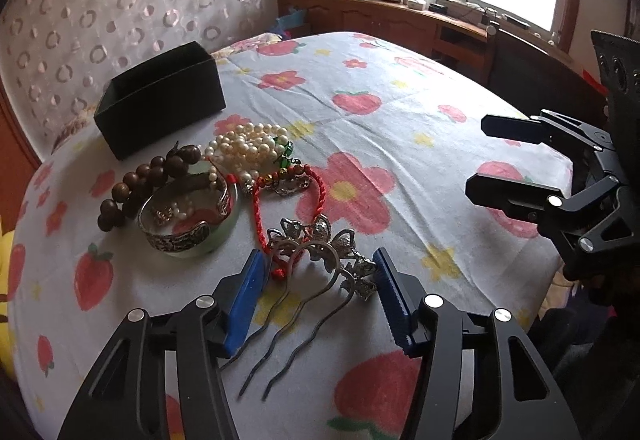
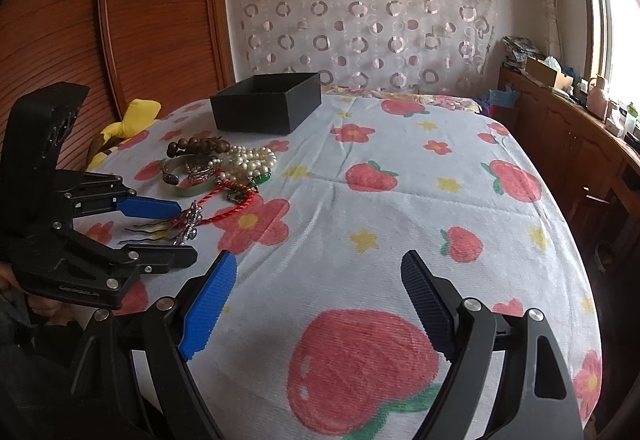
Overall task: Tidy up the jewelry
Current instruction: 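Move the left tool to the silver hair comb and close on it, then lift the hair comb with the left tool while the right tool grasps the red cord bracelet, then carry comb and red bracelet into the black box and open both tools, then move the left tool to the wooden bead bracelet and grasp it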
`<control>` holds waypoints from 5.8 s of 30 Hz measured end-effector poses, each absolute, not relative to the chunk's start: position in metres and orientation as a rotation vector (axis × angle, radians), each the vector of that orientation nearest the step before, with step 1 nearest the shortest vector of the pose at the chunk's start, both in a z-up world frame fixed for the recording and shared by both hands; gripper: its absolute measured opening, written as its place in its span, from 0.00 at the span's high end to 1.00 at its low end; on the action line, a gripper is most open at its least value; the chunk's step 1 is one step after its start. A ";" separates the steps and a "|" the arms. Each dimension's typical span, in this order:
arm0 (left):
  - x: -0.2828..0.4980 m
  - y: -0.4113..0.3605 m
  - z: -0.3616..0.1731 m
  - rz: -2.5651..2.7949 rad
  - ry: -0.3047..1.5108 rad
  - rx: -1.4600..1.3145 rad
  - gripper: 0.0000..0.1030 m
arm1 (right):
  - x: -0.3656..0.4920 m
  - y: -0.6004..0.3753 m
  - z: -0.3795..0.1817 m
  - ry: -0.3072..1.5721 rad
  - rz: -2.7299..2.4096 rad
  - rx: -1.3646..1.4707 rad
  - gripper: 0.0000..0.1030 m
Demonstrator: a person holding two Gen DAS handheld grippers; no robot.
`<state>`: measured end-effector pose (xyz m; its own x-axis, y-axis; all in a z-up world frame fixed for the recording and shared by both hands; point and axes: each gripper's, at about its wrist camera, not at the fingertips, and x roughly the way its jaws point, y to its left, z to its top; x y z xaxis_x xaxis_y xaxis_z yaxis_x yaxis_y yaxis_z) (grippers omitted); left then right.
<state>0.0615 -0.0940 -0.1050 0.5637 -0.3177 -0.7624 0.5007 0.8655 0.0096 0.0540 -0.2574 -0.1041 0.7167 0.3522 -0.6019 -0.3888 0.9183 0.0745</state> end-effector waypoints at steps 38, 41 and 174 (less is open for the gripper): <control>0.040 -0.076 -0.098 -0.371 0.787 0.276 0.86 | 0.052 -0.236 -0.099 0.640 0.447 -0.092 0.16; 0.031 -0.065 -0.088 -0.394 0.768 0.224 0.86 | 0.052 -0.235 -0.100 0.643 0.454 -0.098 0.16; 0.108 0.030 -0.079 -0.206 0.723 0.017 0.07 | 0.136 -0.183 -0.073 0.708 0.613 -0.152 0.67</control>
<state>0.1083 0.0302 -0.0791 0.7307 -0.1815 -0.6581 0.1933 0.9796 -0.0556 0.1358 -0.1834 -0.0731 0.5935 0.4749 -0.6498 -0.5745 0.8154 0.0711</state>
